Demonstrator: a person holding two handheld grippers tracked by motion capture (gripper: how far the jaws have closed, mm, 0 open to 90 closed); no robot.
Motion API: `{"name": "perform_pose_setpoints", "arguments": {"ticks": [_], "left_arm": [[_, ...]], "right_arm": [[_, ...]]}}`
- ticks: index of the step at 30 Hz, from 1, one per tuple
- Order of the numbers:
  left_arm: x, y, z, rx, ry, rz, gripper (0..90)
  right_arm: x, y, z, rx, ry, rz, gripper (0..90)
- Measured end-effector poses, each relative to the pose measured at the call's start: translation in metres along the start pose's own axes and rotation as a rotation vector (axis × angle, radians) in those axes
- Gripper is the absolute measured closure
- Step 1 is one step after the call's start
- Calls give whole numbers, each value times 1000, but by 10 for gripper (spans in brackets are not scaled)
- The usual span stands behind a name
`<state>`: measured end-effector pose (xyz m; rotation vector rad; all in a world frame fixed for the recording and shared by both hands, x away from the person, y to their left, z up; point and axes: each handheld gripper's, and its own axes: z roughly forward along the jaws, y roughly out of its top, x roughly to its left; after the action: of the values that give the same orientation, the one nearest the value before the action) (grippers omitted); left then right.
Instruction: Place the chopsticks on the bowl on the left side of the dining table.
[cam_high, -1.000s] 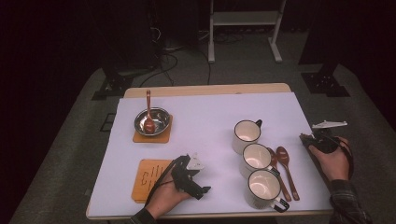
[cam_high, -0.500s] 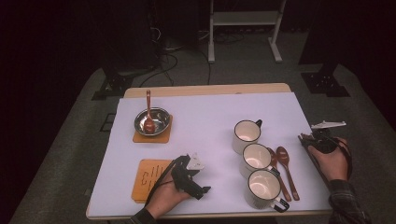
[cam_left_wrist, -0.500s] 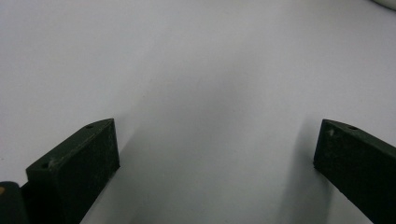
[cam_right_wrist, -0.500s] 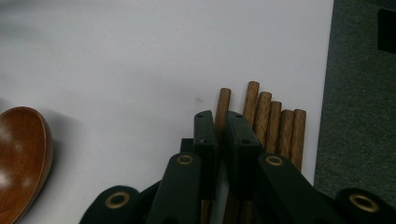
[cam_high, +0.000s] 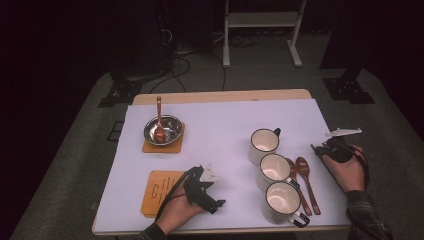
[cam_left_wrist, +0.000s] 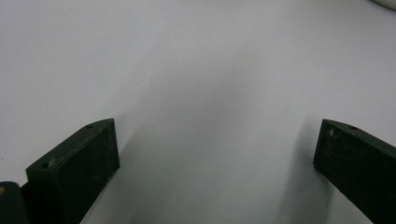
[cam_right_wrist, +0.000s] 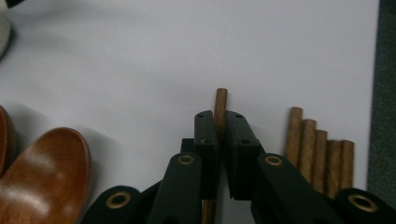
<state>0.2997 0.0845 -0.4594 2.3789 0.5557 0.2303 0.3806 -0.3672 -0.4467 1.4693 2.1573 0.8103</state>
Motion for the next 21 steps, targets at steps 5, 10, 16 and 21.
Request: {"name": "perform_pose_setpoints", "arguments": {"ticks": [5, 10, 16, 21], "left_arm": [[0, 0, 0, 0, 0, 0, 0], [0, 0, 0, 0, 0, 0, 0], [0, 0, 0, 0, 0, 0, 0], [0, 0, 0, 0, 0, 1, 0]], "right_arm": [[9, 6, 5, -3, 21, -26, 836], [18, 11, 9, -4, 39, -51, 837], [28, 16, 14, -7, 62, -81, 838], [34, 19, 17, -2, 65, -92, 837]]}}
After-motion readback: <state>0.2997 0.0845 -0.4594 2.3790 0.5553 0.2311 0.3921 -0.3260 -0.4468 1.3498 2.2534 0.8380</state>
